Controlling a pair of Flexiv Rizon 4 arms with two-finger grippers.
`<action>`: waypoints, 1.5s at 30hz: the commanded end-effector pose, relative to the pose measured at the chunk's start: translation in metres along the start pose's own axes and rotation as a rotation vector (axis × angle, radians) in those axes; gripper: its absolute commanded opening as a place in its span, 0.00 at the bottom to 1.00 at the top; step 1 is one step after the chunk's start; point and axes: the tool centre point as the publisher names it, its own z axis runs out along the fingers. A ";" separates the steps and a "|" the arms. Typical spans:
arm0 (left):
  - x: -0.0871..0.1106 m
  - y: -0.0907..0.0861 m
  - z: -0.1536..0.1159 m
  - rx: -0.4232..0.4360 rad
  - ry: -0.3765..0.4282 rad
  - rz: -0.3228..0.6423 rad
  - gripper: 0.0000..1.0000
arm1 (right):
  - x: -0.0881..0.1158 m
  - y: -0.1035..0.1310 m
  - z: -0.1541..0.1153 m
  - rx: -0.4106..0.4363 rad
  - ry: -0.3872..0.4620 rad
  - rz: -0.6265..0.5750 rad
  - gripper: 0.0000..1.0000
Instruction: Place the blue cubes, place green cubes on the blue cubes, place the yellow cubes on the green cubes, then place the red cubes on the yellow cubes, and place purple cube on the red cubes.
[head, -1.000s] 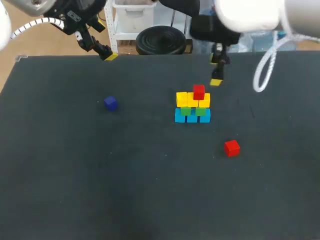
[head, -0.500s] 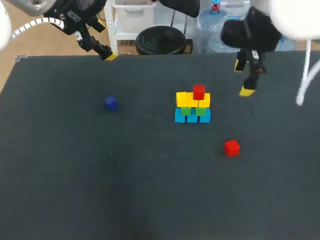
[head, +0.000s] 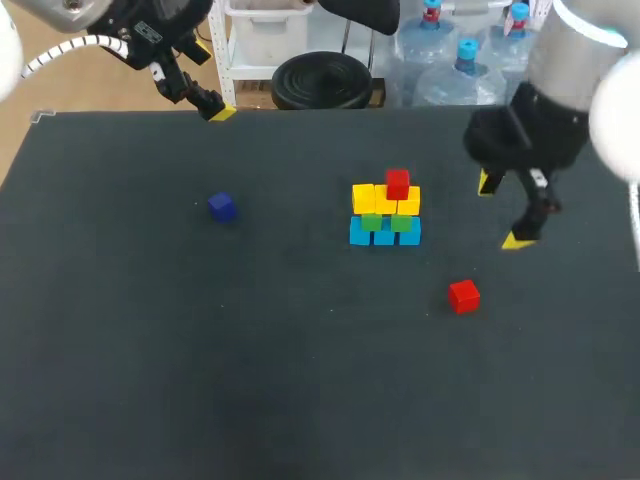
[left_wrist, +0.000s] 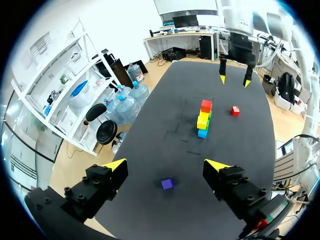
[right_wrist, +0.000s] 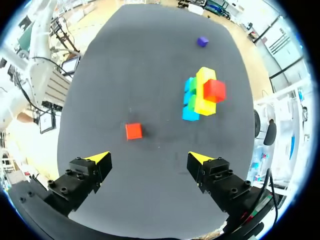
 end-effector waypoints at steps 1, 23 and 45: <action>0.001 0.001 0.000 0.002 -0.002 0.002 1.00 | -0.009 0.008 0.016 0.067 0.039 -0.007 1.00; 0.001 0.001 0.000 0.002 -0.002 0.002 1.00 | -0.019 0.049 0.072 -0.048 0.064 -0.022 1.00; 0.001 0.001 0.000 0.002 -0.002 0.002 1.00 | -0.017 0.047 0.096 -0.080 0.084 -0.071 0.03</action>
